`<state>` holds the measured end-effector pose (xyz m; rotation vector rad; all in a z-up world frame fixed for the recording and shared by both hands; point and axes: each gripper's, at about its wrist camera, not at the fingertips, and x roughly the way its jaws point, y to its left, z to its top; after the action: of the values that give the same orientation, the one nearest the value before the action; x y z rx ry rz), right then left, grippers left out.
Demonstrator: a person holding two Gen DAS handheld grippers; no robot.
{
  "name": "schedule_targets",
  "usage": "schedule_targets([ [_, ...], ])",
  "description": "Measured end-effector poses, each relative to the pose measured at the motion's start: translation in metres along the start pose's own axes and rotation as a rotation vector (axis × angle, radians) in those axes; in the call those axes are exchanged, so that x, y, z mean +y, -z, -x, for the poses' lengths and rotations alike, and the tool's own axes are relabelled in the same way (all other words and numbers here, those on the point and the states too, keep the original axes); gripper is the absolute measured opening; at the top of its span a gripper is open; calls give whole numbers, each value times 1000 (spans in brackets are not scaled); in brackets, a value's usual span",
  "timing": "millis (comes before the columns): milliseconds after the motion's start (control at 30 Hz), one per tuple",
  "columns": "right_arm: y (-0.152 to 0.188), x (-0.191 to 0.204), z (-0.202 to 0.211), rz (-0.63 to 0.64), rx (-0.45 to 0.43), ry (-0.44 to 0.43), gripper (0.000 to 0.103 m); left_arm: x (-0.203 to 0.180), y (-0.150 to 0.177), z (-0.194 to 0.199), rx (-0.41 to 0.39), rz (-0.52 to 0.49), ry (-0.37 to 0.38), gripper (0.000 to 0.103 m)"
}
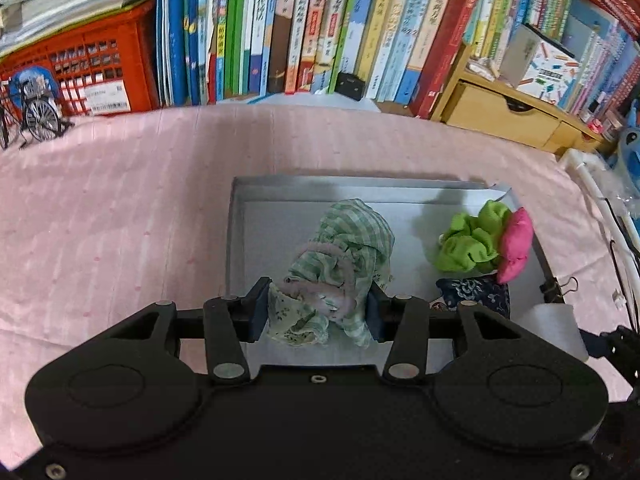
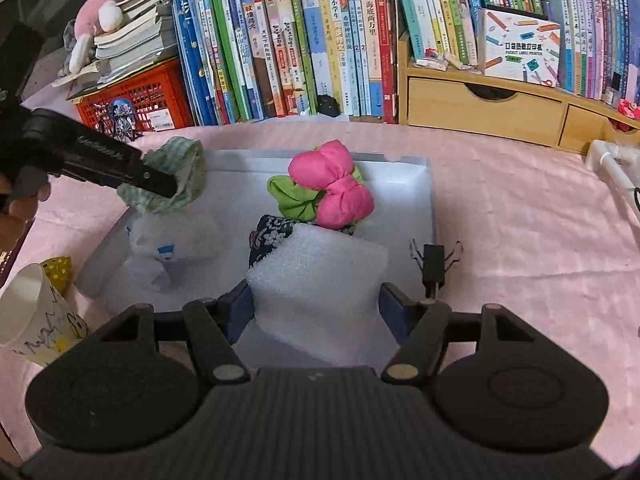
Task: Organize soft objects
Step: 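Open the left tool over the tray while the right tool releases the foam sheet, then move both open tools back toward the yellow sequined bow and purple plush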
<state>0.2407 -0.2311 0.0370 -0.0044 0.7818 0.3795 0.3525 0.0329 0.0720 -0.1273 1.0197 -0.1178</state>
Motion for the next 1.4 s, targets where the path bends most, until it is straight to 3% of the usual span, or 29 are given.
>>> schedule_targets([
  [500, 1, 4, -11, -15, 46, -35, 70, 1, 5, -1, 17, 2, 10, 79],
  [633, 1, 4, -10, -23, 38, -35, 79, 1, 8, 4, 10, -7, 10, 80],
  [900, 0, 4, -1, -24, 24, -37, 84, 1, 15, 25, -38, -13, 36, 83],
  [1400, -2, 1, 43, -32, -92, -39, 87, 5, 54, 85, -191, -53, 84, 85],
])
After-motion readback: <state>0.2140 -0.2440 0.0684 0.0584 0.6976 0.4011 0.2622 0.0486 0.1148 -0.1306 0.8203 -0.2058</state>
